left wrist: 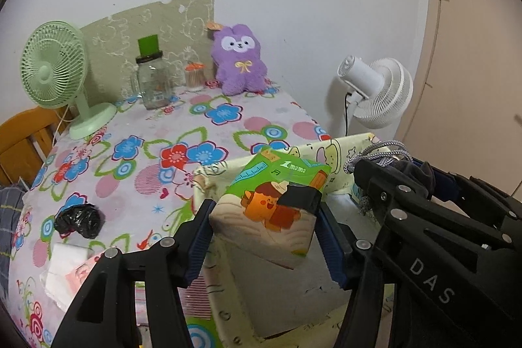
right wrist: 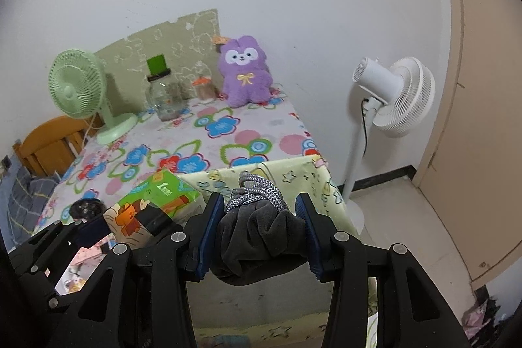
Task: Organize soft objects
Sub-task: 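Open both tools to drop the tissue box and grey item into the yellow box, then withdraw both tools from the yellow box back toward the remaining items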
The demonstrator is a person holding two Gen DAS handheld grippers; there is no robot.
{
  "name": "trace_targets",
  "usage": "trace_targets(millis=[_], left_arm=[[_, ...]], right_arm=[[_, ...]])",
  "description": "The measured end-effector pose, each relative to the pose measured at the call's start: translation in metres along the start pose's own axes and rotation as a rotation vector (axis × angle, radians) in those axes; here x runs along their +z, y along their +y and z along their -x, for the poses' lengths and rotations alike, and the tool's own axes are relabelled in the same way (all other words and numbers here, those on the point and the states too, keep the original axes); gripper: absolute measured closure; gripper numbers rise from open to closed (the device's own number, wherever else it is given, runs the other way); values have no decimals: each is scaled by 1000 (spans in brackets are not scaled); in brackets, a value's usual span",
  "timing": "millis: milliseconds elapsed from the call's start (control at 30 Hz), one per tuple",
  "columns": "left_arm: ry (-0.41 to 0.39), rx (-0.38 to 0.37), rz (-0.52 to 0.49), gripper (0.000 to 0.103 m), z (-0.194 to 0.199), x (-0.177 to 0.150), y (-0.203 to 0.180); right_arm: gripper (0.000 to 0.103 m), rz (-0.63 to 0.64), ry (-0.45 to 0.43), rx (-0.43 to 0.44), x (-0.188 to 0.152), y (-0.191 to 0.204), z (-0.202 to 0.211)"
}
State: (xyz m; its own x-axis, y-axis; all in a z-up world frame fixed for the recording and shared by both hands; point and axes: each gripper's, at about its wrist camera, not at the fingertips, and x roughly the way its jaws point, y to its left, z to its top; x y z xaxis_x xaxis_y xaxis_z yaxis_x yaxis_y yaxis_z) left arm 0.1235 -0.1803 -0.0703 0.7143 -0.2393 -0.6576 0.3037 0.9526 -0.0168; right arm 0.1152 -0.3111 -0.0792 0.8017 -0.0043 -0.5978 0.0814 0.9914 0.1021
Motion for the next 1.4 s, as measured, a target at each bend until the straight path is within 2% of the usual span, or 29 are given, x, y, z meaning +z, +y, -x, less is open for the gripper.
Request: trace_targets(millis=[67,233,400,633,667,700,800,867,1167,1400], left_arm=[[11,0,-6,38,-5,1,-2],[38,-20,-16,20,-12,5,-6],[46,-29,-29,12,-12,7,-11],[62,-41,-26,11,-15,8,-9],[61,-41,-26,11,-15,8,-9],[61,-42,-26,11,-15,9,-9],[52,-39,-27,9,-12,8,-9],[43,-35,-26,8,-8,8,-9],[-5,-22,-35,5,19,6,-4],[-50,-6,-43,4,45,2,4]], right_arm=[[54,-5,8,-4,0,-3,-6],[54,-25,12,1,2,-8,-15],[54,-28,22,8,6,-8,-24],[51,-27,30,1,9,-5,-31],[46,-28,28,-1,9,-5,-30],[36,-29,23,-2,9,-5,-29],[20,-32,-10,5,9,-4,-22],[17,-33,-22,3,8,-3,-17],[10,-45,-31,19,6,5,6],[9,-32,-62,16,4,20,29]])
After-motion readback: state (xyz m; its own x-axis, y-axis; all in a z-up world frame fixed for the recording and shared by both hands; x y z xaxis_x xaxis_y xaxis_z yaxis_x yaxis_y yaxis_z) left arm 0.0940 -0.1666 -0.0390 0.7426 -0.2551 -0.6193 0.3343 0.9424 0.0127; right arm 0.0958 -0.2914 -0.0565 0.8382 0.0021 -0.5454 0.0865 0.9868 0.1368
